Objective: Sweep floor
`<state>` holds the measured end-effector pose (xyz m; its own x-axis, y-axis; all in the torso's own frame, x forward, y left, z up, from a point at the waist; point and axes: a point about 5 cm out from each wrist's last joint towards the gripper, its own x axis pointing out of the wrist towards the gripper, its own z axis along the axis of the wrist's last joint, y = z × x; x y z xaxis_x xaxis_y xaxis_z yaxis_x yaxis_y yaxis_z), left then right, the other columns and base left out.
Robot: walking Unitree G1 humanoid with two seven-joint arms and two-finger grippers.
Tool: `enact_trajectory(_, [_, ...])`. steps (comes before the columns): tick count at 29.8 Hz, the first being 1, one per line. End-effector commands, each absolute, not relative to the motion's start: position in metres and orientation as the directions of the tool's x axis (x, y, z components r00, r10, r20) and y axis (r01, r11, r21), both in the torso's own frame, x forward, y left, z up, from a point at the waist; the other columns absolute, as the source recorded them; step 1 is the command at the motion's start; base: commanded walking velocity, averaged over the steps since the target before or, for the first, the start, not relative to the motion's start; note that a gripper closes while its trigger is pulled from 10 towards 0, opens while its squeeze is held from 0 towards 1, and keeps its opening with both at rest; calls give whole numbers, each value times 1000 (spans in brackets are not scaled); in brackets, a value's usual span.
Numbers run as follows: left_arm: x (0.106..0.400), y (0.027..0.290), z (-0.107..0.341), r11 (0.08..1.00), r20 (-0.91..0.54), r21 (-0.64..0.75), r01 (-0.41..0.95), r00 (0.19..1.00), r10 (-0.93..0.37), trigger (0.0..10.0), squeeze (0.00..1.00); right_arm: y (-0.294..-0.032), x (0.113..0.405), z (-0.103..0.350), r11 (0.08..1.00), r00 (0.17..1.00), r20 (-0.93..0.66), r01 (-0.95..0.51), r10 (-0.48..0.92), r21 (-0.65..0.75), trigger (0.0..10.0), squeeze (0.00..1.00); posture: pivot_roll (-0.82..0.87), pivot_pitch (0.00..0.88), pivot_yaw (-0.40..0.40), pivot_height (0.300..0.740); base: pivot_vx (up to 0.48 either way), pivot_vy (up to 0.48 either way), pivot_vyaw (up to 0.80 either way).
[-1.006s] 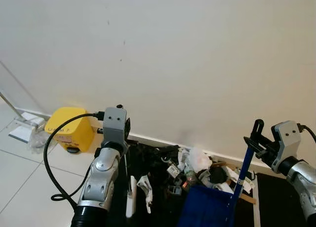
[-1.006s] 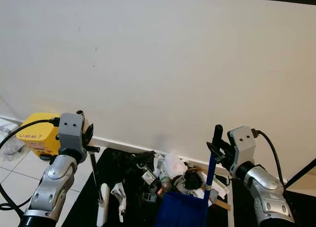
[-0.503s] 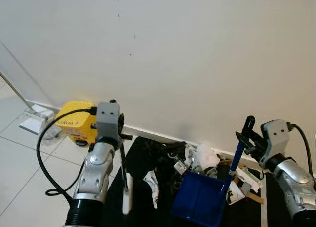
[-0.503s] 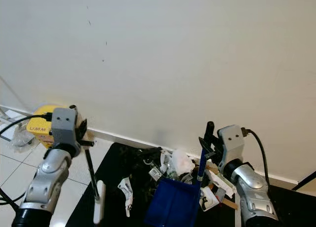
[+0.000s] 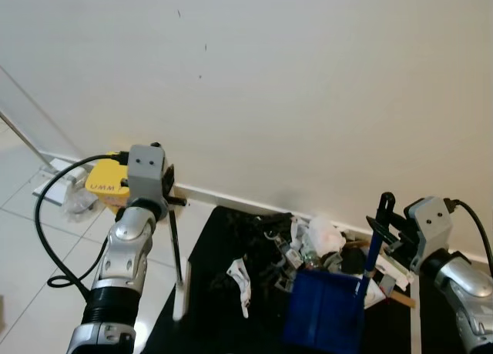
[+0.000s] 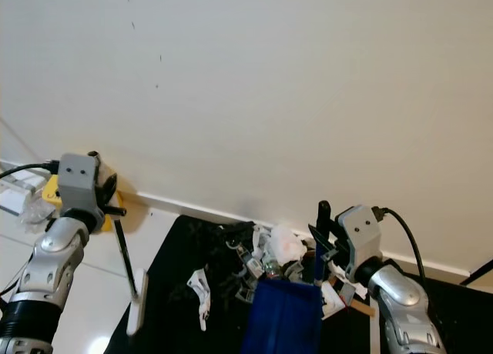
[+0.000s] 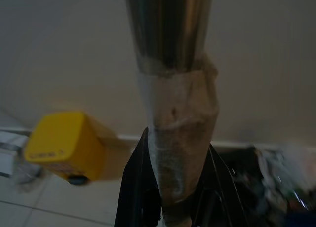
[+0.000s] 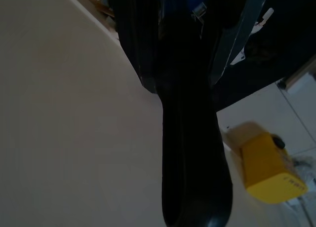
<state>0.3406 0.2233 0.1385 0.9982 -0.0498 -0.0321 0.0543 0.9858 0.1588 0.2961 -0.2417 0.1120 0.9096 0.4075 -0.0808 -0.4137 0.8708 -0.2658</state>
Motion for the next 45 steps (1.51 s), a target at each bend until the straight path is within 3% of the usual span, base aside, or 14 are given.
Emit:
enact_trajectory(1, [345,224,140,982,-14,163,95,996,-93,10000,369,-238,301,114,848,899,-96,-436,427,-303,10000,0,8,200,75,740,0,0,0])
enact_trajectory(6, [352,221,144,984,3,147,102,995,-104,10000,392,-239,302,118,831,885,-126,-464,448,-306,10000,0,5,228,74,740,0,0,0])
enact_trajectory(11, [360,220,152,984,25,152,94,995,-99,10000,329,-247,300,136,840,879,-92,-474,467,-264,10000,0,-11,241,76,740,0,0,0])
enact_trajectory(19, [363,222,148,983,30,162,90,995,-96,10000,298,-295,272,189,866,908,-11,-402,418,-297,10000,0,-39,232,86,740,0,0,0])
enact_trajectory(33, [366,219,141,980,21,175,92,995,-97,10000,294,-294,237,146,835,846,-278,-515,456,-196,10000,0,-46,218,97,740,0,0,0])
enact_trajectory(40, [364,219,137,980,18,176,90,995,-94,10000,294,-311,250,148,865,930,-235,-353,283,-355,10000,0,-46,215,96,740,0,0,0])
enact_trajectory(45, [365,218,136,981,20,172,87,996,-92,10000,294,-296,259,133,895,946,-193,-312,261,-320,10000,0,-40,215,94,740,0,0,0])
